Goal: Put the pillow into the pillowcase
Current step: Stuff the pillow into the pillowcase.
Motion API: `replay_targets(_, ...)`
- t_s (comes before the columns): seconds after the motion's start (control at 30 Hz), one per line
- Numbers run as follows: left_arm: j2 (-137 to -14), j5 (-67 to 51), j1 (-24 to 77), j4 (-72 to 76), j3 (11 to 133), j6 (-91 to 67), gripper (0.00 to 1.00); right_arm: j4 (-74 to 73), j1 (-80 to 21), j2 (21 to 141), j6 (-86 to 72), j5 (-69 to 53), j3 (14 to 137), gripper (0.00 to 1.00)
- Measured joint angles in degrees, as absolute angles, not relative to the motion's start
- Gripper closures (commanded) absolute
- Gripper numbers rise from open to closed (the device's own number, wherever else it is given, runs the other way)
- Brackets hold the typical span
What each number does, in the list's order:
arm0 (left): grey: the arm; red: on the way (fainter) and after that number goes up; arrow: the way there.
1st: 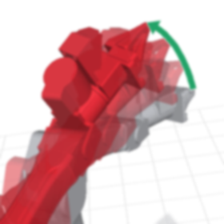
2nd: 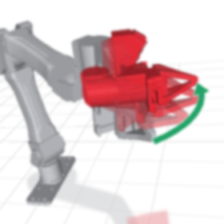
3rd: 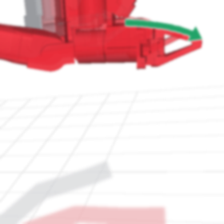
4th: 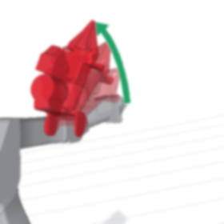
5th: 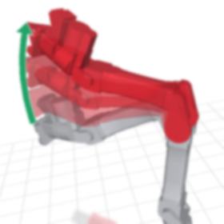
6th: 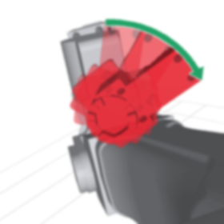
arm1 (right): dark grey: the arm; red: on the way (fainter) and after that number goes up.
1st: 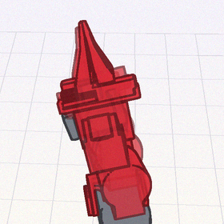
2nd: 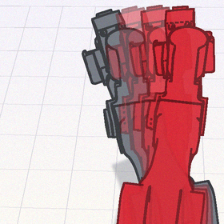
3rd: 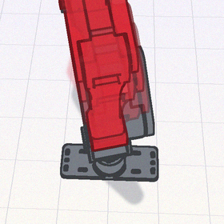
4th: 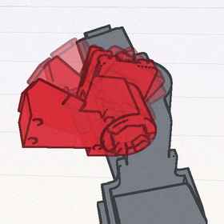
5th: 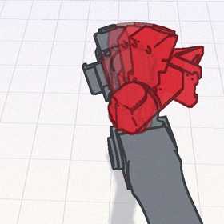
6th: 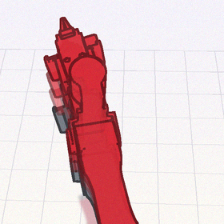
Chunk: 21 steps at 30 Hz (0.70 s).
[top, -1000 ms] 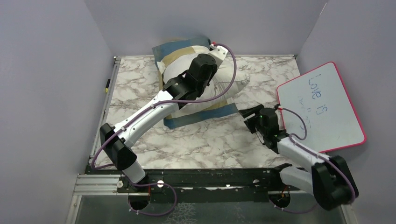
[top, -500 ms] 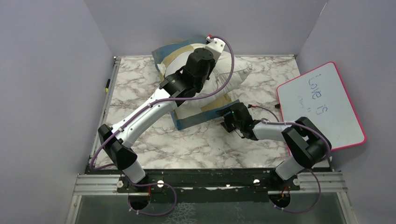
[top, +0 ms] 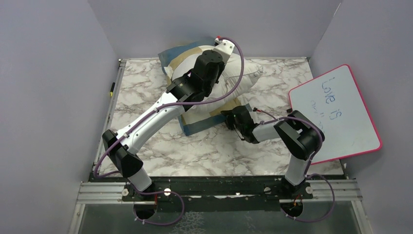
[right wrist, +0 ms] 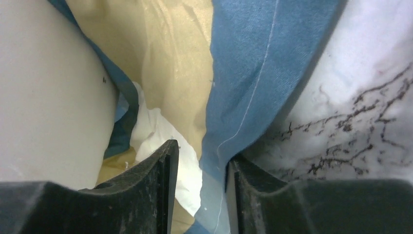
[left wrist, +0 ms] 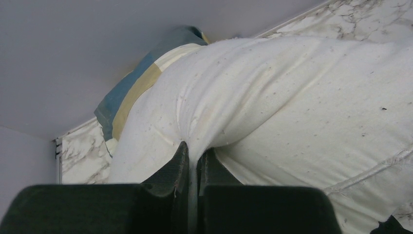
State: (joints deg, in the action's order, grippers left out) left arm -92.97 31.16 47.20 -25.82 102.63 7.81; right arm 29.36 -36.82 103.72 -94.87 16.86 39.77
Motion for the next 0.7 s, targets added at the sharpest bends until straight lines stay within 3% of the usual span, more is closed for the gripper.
replay_targets(0.1,-93.0,31.2,47.2,-25.8,102.6,7.7,1.00,34.2,-36.8,106.1,-92.5,17.7,39.2,0.98)
replay_targets(0.33,-92.8,31.8,47.2,-24.3,101.2,7.5,1.00,44.9,-36.7,102.8,-76.7,18.7,31.1,1.00)
replay_targets(0.63,-90.3,31.8,46.3,-17.0,92.6,4.8,1.00,45.1,-35.2,65.5,-55.0,8.0,19.0,1.00)
replay_targets(0.67,-89.9,31.0,46.1,-16.2,91.6,3.9,0.99,44.5,-35.1,63.0,-53.9,7.6,17.2,1.00)
replay_targets(0.7,-89.3,29.6,46.1,-15.4,90.4,3.1,0.89,43.9,-35.1,61.6,-53.1,7.5,15.3,1.00)
